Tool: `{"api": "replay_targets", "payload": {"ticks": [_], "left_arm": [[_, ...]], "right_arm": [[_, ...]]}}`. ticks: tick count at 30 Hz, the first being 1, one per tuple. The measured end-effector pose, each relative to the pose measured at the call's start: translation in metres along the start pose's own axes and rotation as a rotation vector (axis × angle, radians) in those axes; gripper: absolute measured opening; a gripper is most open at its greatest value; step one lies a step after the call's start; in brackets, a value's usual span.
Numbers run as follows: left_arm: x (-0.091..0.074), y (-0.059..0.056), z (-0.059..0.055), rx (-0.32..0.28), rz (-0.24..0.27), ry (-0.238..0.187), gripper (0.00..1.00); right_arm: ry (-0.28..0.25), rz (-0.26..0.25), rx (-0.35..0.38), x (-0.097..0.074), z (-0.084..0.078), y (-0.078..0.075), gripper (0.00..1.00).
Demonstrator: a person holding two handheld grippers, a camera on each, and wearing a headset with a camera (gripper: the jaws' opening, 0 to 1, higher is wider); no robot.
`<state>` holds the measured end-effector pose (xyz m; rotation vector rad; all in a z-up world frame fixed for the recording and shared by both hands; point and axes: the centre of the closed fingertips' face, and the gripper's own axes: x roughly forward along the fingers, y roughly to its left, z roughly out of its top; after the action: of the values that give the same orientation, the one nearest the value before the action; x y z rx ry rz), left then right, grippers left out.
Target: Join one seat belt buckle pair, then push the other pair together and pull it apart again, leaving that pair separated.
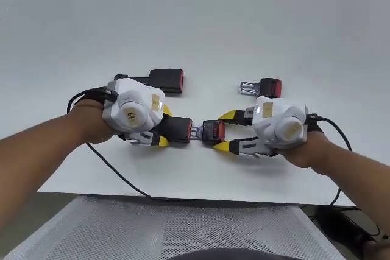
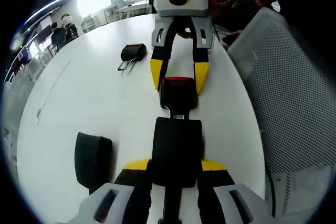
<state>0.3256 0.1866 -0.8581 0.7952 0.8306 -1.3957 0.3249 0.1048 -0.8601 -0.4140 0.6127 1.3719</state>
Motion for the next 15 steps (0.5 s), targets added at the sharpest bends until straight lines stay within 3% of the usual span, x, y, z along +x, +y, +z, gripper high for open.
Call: {"api": "replay_targets", "payload": {"ticks": [11, 15], "left_arm": [[0.001, 0.001, -0.002, 0.017, -0.005, 0.03, 0.34], [0.001, 0.001, -0.003, 0.029, -0.011, 0.04, 0.34]], "right_arm": [[0.024, -0.024, 0.025, 0.005, 0.004, 0.002, 0.33], [0.037, -0.038, 0.044, 0.014, 0.012, 0.004, 0.33]]}}
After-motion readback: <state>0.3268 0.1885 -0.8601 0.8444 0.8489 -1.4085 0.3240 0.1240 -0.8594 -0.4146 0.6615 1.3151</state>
